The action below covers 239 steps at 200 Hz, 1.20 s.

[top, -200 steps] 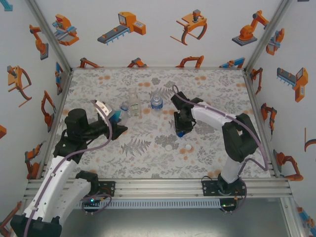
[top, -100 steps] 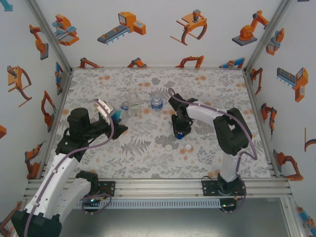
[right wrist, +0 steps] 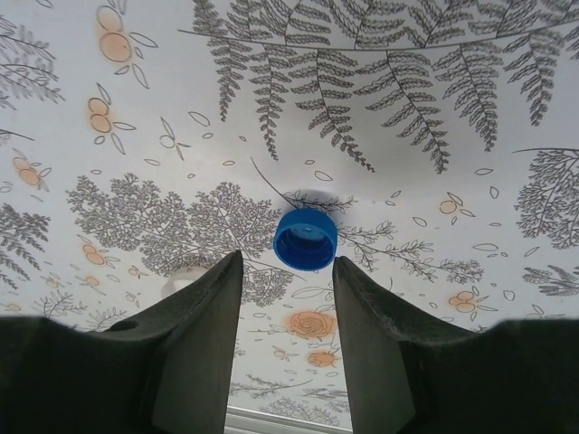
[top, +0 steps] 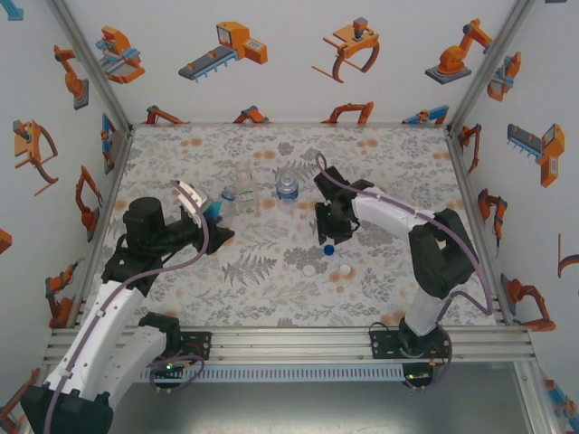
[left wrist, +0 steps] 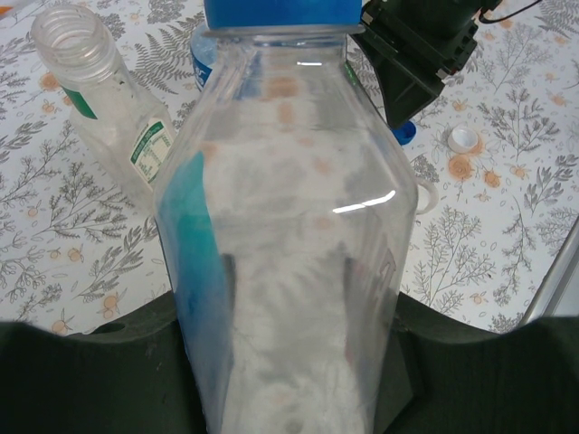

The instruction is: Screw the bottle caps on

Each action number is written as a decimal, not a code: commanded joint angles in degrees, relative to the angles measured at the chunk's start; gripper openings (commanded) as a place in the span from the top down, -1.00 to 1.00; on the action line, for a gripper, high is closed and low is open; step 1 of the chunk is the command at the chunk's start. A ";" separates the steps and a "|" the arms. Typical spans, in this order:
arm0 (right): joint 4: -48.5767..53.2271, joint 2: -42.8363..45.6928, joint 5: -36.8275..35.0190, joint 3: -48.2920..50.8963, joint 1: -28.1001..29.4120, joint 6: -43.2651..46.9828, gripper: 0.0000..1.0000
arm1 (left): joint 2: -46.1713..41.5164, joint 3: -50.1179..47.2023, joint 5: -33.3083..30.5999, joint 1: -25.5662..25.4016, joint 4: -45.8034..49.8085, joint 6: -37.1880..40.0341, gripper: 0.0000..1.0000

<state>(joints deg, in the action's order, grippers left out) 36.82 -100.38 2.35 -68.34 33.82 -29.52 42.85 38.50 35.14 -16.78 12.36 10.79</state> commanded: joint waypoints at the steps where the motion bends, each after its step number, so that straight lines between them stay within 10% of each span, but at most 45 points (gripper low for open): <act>1: -1.23 0.39 1.24 2.22 -0.30 -1.92 0.11 | 0.19 0.79 1.04 0.16 -1.94 -1.21 0.98; 239: -2.91 -1.43 1.63 3.36 -0.26 -2.15 0.14 | 1.01 1.41 1.44 0.17 -1.02 -0.84 0.95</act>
<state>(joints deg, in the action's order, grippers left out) 33.98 -100.86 3.66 -65.45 33.82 -30.65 43.97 38.50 35.40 -16.78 11.94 10.57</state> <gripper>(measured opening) 0.431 0.484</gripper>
